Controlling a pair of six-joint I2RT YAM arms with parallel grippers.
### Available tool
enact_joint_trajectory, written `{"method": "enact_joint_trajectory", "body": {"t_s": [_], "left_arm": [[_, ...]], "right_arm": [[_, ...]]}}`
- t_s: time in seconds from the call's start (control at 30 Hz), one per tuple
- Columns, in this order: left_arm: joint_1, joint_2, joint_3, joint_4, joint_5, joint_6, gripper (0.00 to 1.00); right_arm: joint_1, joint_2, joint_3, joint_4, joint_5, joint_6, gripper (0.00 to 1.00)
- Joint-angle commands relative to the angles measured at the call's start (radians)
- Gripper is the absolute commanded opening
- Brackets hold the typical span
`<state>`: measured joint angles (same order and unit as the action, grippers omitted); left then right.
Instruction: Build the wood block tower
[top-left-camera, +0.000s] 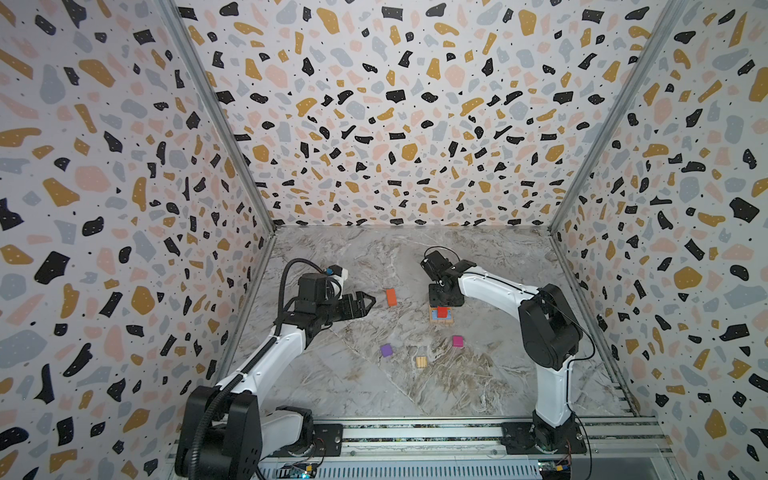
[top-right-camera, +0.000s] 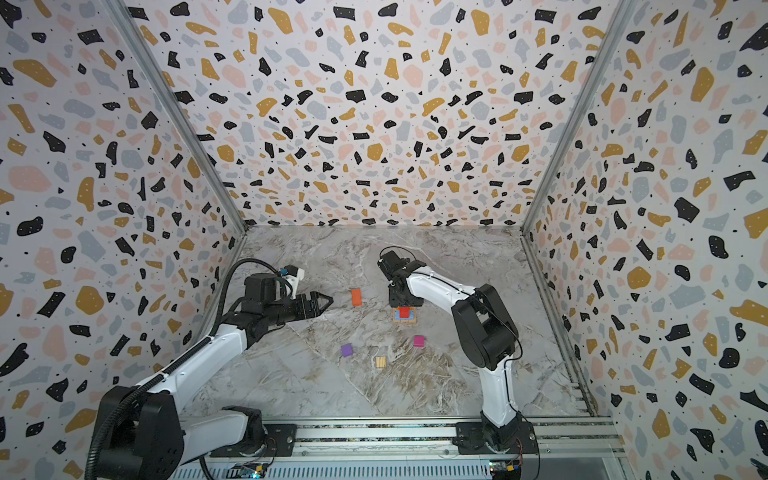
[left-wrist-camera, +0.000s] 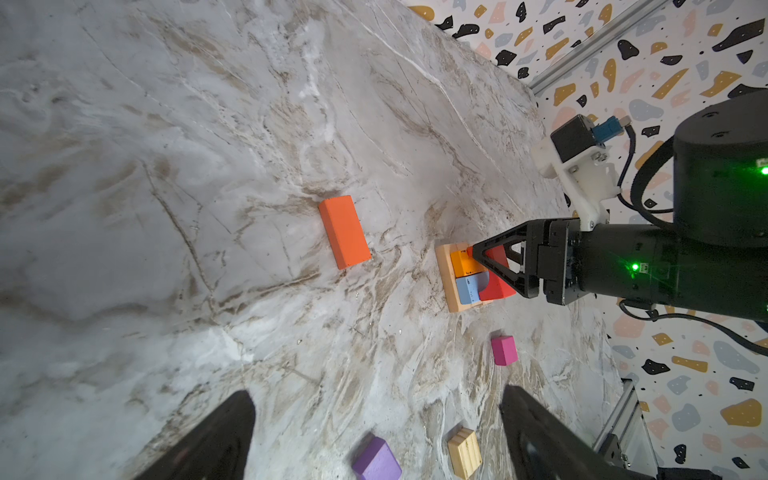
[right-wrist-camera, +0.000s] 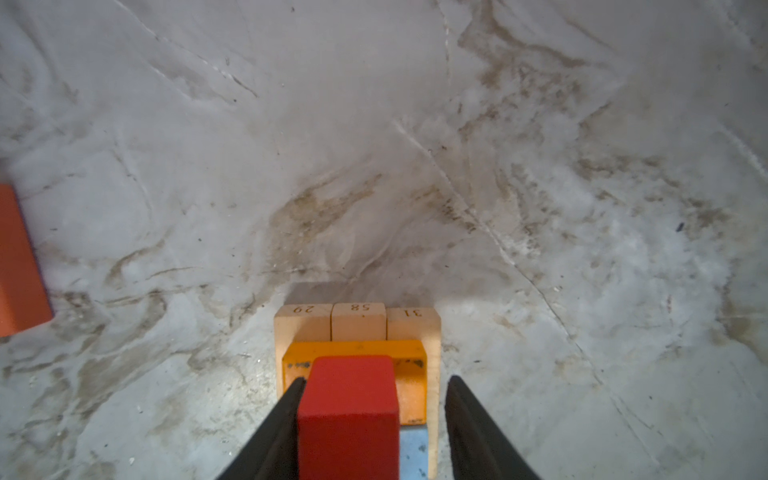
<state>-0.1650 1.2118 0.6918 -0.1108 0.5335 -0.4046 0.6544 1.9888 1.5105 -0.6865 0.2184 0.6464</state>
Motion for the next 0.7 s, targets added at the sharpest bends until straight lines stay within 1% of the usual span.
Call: {"method": "enact_joint_trajectory", "body": {"t_s": [0.0, 0.37, 0.47, 0.67], "left_arm": [[-0.004, -0.009, 0.006, 0.021, 0.01, 0.007, 0.94], [-0.005, -0.006, 0.008, 0.022, 0.01, 0.007, 0.94], [-0.005, -0.005, 0.009, 0.021, 0.01, 0.007, 0.94], [-0.005, -0.001, 0.009, 0.02, 0.007, 0.007, 0.94]], "right_arm": [[-0.004, 0.002, 0.034, -0.022, 0.017, 0.007, 0.54], [-0.004, -0.016, 0.04, -0.012, -0.01, -0.006, 0.54], [0.0, -0.033, 0.04, -0.005, -0.034, -0.028, 0.56], [0.021, -0.092, 0.042, 0.004, -0.049, -0.063, 0.6]]}}
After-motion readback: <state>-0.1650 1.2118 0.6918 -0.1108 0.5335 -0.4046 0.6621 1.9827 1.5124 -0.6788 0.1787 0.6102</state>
